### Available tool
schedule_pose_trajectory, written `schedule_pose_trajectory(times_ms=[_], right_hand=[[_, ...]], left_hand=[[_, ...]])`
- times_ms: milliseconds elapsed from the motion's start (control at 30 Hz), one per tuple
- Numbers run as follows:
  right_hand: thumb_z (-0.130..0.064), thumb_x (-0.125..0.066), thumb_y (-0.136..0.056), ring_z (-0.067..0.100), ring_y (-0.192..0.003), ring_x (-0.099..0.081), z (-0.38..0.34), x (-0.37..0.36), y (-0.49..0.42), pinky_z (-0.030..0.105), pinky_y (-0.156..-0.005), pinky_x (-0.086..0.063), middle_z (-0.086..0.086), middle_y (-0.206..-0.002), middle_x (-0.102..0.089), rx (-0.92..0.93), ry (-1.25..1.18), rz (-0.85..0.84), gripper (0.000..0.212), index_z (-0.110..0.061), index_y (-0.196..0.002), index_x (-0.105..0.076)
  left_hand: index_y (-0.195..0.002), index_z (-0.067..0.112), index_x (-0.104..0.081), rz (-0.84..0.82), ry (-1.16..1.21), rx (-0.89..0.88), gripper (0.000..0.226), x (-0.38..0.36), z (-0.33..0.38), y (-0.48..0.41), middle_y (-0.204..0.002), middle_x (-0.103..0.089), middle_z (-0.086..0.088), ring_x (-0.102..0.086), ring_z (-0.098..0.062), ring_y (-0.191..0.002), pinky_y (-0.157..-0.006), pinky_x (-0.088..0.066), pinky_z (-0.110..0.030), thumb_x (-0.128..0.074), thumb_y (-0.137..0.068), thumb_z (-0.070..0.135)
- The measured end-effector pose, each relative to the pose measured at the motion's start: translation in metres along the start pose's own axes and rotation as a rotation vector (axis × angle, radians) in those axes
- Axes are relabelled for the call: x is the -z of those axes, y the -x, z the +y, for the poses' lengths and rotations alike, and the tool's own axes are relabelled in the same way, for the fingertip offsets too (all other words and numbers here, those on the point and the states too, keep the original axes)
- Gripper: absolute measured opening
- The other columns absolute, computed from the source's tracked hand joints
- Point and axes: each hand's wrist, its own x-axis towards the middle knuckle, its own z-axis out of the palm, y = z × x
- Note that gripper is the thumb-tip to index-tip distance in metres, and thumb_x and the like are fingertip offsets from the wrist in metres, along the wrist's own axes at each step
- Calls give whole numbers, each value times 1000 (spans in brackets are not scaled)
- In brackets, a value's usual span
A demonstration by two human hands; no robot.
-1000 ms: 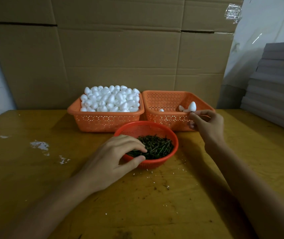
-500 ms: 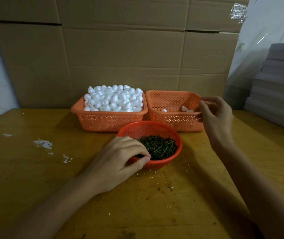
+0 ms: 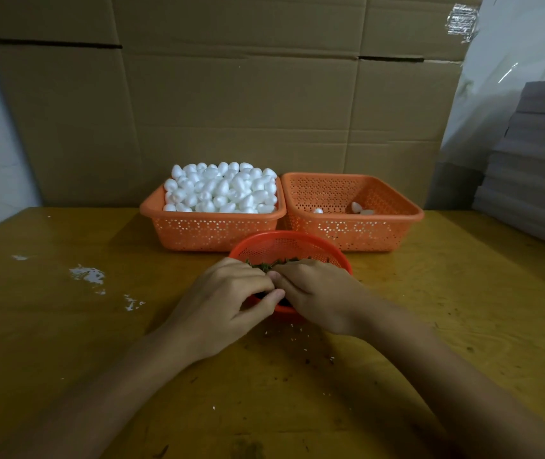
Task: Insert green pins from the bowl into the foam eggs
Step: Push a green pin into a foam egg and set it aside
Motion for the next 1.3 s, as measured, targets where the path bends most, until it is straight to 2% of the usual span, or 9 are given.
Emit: schedule_pose_trajectory(times_ms=[167,300,433,567,733,800,900,1100,1300], right_hand=[[-46,-34,-109,20,-111,-61,1,-1,-3,49,-92,-50,-2,-117,-67,-8,50,-54,39,-24,-117,-66],[-52,-38,-107,18,-113,-60,1,0,-3,47,-94,-50,-5,-125,-64,-14,56,-84,42,-28,-131,-63],[-52,-37,-108,19,-112,-58,1,0,-3,45,-92,-49,-4,-119,-63,-24,90,-102,37,-27,-125,-59],[-51,-35,-108,20,-108,-58,0,-1,-3,44,-89,-48,-4,-114,-63,-19,121,-97,36,-25,-120,-58],[-51,-34,-109,21,-106,-59,2,-3,-5,41,-85,-47,-3,-113,-64,-4,123,-85,38,-24,-121,-58],[-51,-34,-109,20,-107,-59,2,-3,-5,42,-86,-48,-3,-114,-64,-5,119,-90,39,-24,-123,-58],[-51,-33,-108,20,-107,-58,4,-5,-5,41,-85,-47,-3,-114,-63,-6,120,-92,39,-24,-123,-58],[-52,-33,-108,20,-110,-58,5,-6,-6,39,-86,-45,-3,-117,-64,-6,130,-90,40,-25,-125,-57],[-52,-33,-108,20,-110,-59,4,-5,-5,41,-87,-47,-4,-117,-63,-10,131,-92,40,-26,-125,-57]], left_hand=[[-85,10,-73,185,-145,-67,36,9,-7,-14,-75,-69,1,-65,-20,-70,-75,-50,-42,-49,-104,28],[-119,16,-69,263,-344,37,27,24,-17,-47,-103,-70,1,-64,-20,-96,-76,-52,-39,-53,-101,30],[-132,25,-69,71,-549,248,37,32,-43,-80,-121,-66,-5,-52,-25,-124,-95,-48,-44,-49,-106,43],[-125,29,-71,-262,-450,495,58,26,-57,-95,-122,-70,-6,-52,-31,-130,-99,-47,-51,-28,-107,63],[-123,32,-72,-334,-403,558,60,25,-61,-107,-129,-69,-4,-44,-33,-142,-106,-42,-51,-28,-105,70],[-105,28,-75,-297,-318,610,61,26,-61,-113,-115,-70,-7,-51,-34,-134,-106,-43,-52,-30,-105,69],[-75,22,-68,-163,-206,623,58,26,-64,-114,-81,-66,-3,-65,-31,-105,-89,-50,-44,-39,-106,61],[-90,22,-78,227,-270,498,28,29,-63,-102,-88,-76,5,-68,-18,-86,-72,-42,-34,-66,-98,45],[-66,28,-65,359,-246,443,27,31,-49,-93,-68,-66,9,-63,-13,-72,-71,-38,-29,-83,-83,38]])
